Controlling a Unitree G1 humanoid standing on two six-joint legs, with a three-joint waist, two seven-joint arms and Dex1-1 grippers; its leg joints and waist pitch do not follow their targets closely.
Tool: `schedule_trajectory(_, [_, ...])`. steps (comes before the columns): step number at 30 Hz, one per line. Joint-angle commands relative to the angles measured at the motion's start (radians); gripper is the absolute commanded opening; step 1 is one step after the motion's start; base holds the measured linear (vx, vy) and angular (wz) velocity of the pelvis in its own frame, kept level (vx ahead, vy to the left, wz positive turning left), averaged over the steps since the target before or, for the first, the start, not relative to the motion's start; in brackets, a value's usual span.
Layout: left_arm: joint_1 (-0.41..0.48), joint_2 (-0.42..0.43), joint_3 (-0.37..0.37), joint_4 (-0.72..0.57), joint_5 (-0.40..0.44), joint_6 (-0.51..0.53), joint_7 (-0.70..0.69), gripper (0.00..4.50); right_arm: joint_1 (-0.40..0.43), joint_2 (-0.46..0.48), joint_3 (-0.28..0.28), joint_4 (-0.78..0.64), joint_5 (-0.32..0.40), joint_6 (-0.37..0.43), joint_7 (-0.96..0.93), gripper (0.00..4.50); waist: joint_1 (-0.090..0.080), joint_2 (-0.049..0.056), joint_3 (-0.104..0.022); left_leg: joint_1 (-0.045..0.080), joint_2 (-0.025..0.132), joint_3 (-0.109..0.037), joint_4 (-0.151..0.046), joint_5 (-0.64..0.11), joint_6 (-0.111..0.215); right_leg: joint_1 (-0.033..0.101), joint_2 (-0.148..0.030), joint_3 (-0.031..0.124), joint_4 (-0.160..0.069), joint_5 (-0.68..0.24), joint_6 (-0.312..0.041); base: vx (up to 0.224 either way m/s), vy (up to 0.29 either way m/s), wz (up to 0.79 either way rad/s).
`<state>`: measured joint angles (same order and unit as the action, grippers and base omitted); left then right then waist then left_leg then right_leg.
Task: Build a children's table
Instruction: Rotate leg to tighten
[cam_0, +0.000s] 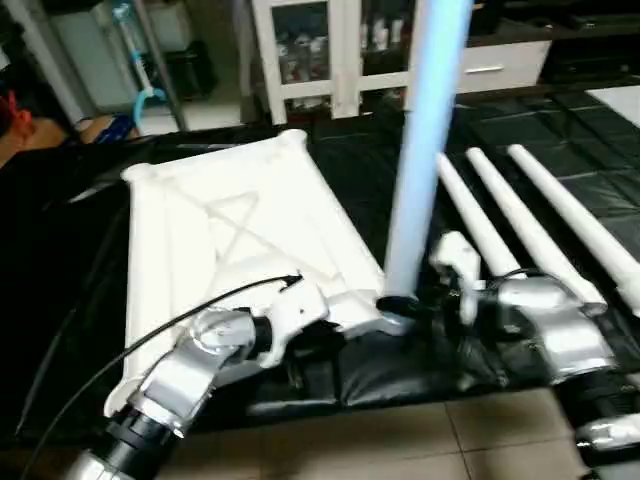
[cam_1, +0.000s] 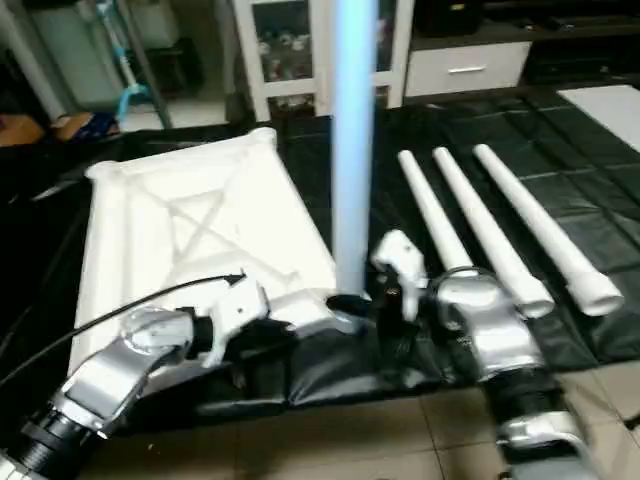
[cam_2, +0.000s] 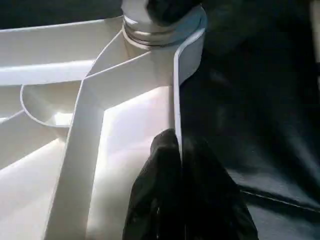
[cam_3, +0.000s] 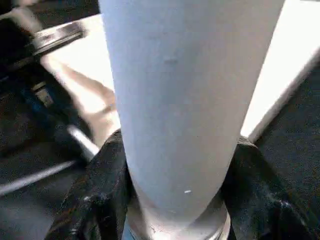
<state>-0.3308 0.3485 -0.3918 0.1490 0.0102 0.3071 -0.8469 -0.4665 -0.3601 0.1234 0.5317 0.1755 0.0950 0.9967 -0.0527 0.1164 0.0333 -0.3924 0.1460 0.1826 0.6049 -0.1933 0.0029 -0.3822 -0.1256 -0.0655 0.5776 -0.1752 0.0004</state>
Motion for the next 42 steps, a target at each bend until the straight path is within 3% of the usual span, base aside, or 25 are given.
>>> schedule_trajectory(1, [0.0,-0.017,-0.044,0.045,0.035,0.028,0.019,0.0,-0.018,0.031,-0.026,0.058,-0.042,0.024,-0.15,2.1,-0.006,-0.019,-0.041,0.017,0.067,-0.043,-0.1,-0.499,-0.019,0.016,-0.028,0.02,-0.074,-0.461,-0.155,0.0,0.0,0.0])
schedule_trajectory(6, [-0.061,-0.093,-0.013,0.12,0.056,0.08,0.141,0.0,-0.033,0.129,-0.04,0.075,-0.05,0.058,-0.305,2.08,-0.033,-0.018,-0.031,0.026,0.061,-0.05,-0.101,-0.633,-0.059,-0.001,-0.026,0.015,-0.091,-0.597,-0.099,0.0,0.0,0.0])
schedule_trajectory(8, [-0.148,-0.193,0.054,0.223,0.076,0.119,0.336,0.0,-0.075,0.251,-0.067,0.13,-0.087,0.06,-0.571,2.07,-0.048,-0.012,-0.027,0.032,0.056,-0.06,-0.102,-0.688,-0.084,-0.007,-0.024,0.001,-0.1,-0.661,-0.07,-0.058,0.007,-0.03])
schedule_trajectory(9, [-0.148,-0.193,0.054,0.223,0.076,0.119,0.336,0.0,-0.075,0.251,-0.067,0.13,-0.087,0.06,-0.571,2.07,-0.053,-0.014,-0.025,0.032,0.055,-0.062,-0.102,-0.708,-0.09,-0.006,-0.022,-0.006,-0.102,-0.677,-0.057,-0.068,0.009,-0.05])
schedule_trajectory(10, [-0.182,-0.223,0.078,0.259,0.083,0.123,0.401,0.0,-0.094,0.305,-0.077,0.151,-0.093,0.038,-0.657,2.07,-0.061,-0.011,-0.024,0.041,0.053,-0.065,-0.104,-0.748,-0.098,-0.007,-0.018,-0.02,-0.11,-0.679,-0.047,-0.079,0.014,-0.02])
schedule_trajectory(11, [-0.2,-0.238,0.09,0.277,0.086,0.123,0.432,0.0,-0.105,0.336,-0.082,0.162,-0.092,0.023,-0.697,2.07,-0.068,-0.009,-0.025,0.046,0.055,-0.069,-0.11,-0.781,-0.094,0.003,-0.014,-0.033,-0.113,-0.645,-0.04,-0.091,0.018,-0.02])
schedule_trajectory(13, [-0.209,-0.241,0.092,0.284,0.086,0.125,0.437,0.0,-0.109,0.358,-0.075,0.159,-0.091,0.005,-0.7,2.06,-0.071,0.002,-0.022,0.032,0.065,-0.069,-0.131,-0.812,-0.094,0.021,-0.019,-0.034,-0.097,-0.57,-0.056,-0.028,0.006,0.0])
schedule_trajectory(15, [-0.209,-0.238,0.091,0.284,0.092,0.127,0.428,0.0,-0.106,0.373,-0.049,0.139,-0.098,-0.03,-0.665,2.06,-0.072,-0.003,-0.023,0.035,0.065,-0.065,-0.14,-0.839,-0.109,0.019,-0.02,-0.033,-0.095,-0.534,-0.072,0.0,0.0,0.0])
schedule_trajectory(18, [-0.199,-0.227,0.087,0.278,0.096,0.128,0.414,0.0,-0.102,0.373,-0.042,0.121,-0.095,-0.047,-0.627,2.04,-0.075,-0.011,-0.022,0.043,0.052,-0.059,-0.111,-0.767,-0.081,0.003,-0.038,-0.029,-0.122,-0.616,-0.072,0.0,0.0,0.0])
schedule_trajectory(19, [-0.188,-0.217,0.085,0.273,0.098,0.129,0.403,0.0,-0.099,0.368,-0.045,0.108,-0.09,-0.06,-0.601,2.04,-0.077,-0.014,-0.024,0.033,0.051,-0.062,-0.105,-0.72,-0.065,0.008,-0.045,-0.028,-0.124,-0.645,-0.062,0.0,0.0,0.0])
schedule_trajectory(21, [-0.17,-0.2,0.077,0.263,0.103,0.115,0.384,0.0,-0.093,0.356,-0.057,0.081,-0.065,-0.066,-0.542,2.74,-0.074,-0.01,-0.025,0.017,0.058,-0.067,-0.109,-0.666,-0.054,0.012,-0.048,-0.018,-0.116,-0.604,-0.077,0.0,0.0,0.0])
schedule_trajectory(23, [-0.163,-0.195,0.075,0.262,0.103,0.109,0.375,0.0,-0.091,0.349,-0.06,0.067,-0.056,-0.069,-0.523,2.74,-0.074,-0.012,-0.025,0.014,0.061,-0.066,-0.111,-0.665,-0.049,0.015,-0.045,-0.017,-0.112,-0.567,-0.089,0.0,0.0,0.0])
schedule_trajectory(25, [-0.132,-0.162,0.055,0.238,0.098,0.069,0.318,0.0,-0.083,0.308,-0.05,0.032,-0.053,-0.071,-0.472,3.01,-0.081,-0.016,-0.027,0.003,0.064,-0.069,-0.116,-0.647,-0.043,0.023,-0.044,-0.014,-0.101,-0.512,-0.106,0.0,0.0,0.0])
schedule_trajectory(26, [-0.118,-0.15,0.048,0.226,0.094,0.06,0.295,0.0,-0.08,0.29,-0.045,0.021,-0.055,-0.071,-0.453,3.15,-0.084,-0.012,-0.027,-0.006,0.066,-0.071,-0.12,-0.632,-0.042,0.03,-0.044,-0.014,-0.093,-0.48,-0.118,0.0,0.0,0.0])
schedule_trajectory(29, [-0.039,-0.071,0.005,0.144,0.07,0.001,0.161,0.0,-0.07,0.193,-0.047,-0.029,-0.022,-0.035,-0.318,3.33,-0.081,-0.013,-0.03,0.001,0.067,-0.064,-0.116,-0.604,-0.029,0.027,-0.045,-0.008,-0.09,-0.422,-0.149,0.0,0.0,0.0])
schedule_trajectory(30, [-0.035,-0.067,0.003,0.139,0.068,-0.001,0.155,0.0,-0.07,0.188,-0.048,-0.031,-0.02,-0.033,-0.31,3.58,-0.078,-0.012,-0.031,0.003,0.069,-0.061,-0.113,-0.587,-0.019,0.025,-0.047,-0.004,-0.089,-0.411,-0.157,0.0,0.0,0.0])
schedule_trajectory(32, [-0.003,-0.036,-0.01,0.095,0.051,-0.015,0.103,0.0,-0.066,0.143,-0.051,-0.05,-0.007,-0.016,-0.242,3.63,-0.067,-0.018,-0.033,0.014,0.07,-0.053,-0.109,-0.559,-0.007,0.018,-0.045,0.001,-0.091,-0.398,-0.169,0.0,0.0,0.0])
schedule_trajectory(33, [0.021,-0.014,-0.019,0.057,0.034,-0.02,0.063,0.0,-0.058,0.102,-0.049,-0.071,0.008,0.005,-0.177,3.78,-0.058,-0.015,-0.032,0.017,0.07,-0.047,-0.107,-0.53,0.002,0.014,-0.043,0.005,-0.089,-0.378,-0.182,0.0,0.0,0.0])
schedule_trajectory(34, [0.051,0.016,-0.032,0.004,0.01,-0.015,0.009,0.0,-0.044,0.04,-0.041,-0.1,0.017,0.024,-0.091,3.78,-0.041,-0.019,-0.035,0.018,0.073,-0.043,-0.104,-0.492,0.014,0.02,-0.042,0.009,-0.083,-0.36,-0.188,0.0,0.0,0.0])
schedule_trajectory(35, [0.051,0.016,-0.032,0.004,0.01,-0.015,0.009,0.0,-0.044,0.04,-0.041,-0.1,0.017,0.024,-0.091,3.93,-0.041,-0.019,-0.035,0.018,0.073,-0.043,-0.104,-0.492,0.014,0.02,-0.042,0.009,-0.083,-0.36,-0.188,0.0,0.0,0.0])
schedule_trajectory(37, [0.059,0.029,-0.04,-0.014,0.002,-0.013,-0.01,0.0,-0.034,0.005,-0.034,-0.116,0.015,0.033,-0.046,3.93,-0.018,-0.016,-0.036,0.024,0.073,-0.035,-0.099,-0.456,0.022,0.011,-0.037,0.018,-0.079,-0.35,-0.196,0.0,0.0,0.0])
schedule_trajectory(39, [0.061,0.034,-0.042,-0.018,0.0,-0.013,-0.017,0.0,-0.031,-0.011,-0.031,-0.119,0.011,0.037,-0.028,4.15,-0.007,-0.023,-0.038,0.015,0.071,-0.032,-0.098,-0.395,0.032,0.018,-0.035,0.023,-0.07,-0.311,-0.204,0.031,-0.01,0.06])
schedule_trajectory(40, [0.063,0.039,-0.044,-0.025,-0.003,-0.015,-0.03,0.0,-0.027,-0.033,-0.024,-0.119,0.007,0.044,-0.005,4.22,0.0,-0.022,-0.039,0.02,0.072,-0.028,-0.095,-0.38,0.038,0.013,-0.034,0.027,-0.069,-0.304,-0.211,0.0,0.0,0.0])
schedule_trajectory(42, [0.067,0.044,-0.044,-0.033,-0.005,-0.016,-0.042,0.0,-0.025,-0.057,-0.013,-0.117,-0.002,0.047,0.016,4.44,0.006,-0.02,-0.04,0.017,0.071,-0.029,-0.092,-0.364,0.04,0.019,-0.033,0.028,-0.063,-0.301,-0.214,0.0,0.0,0.0])
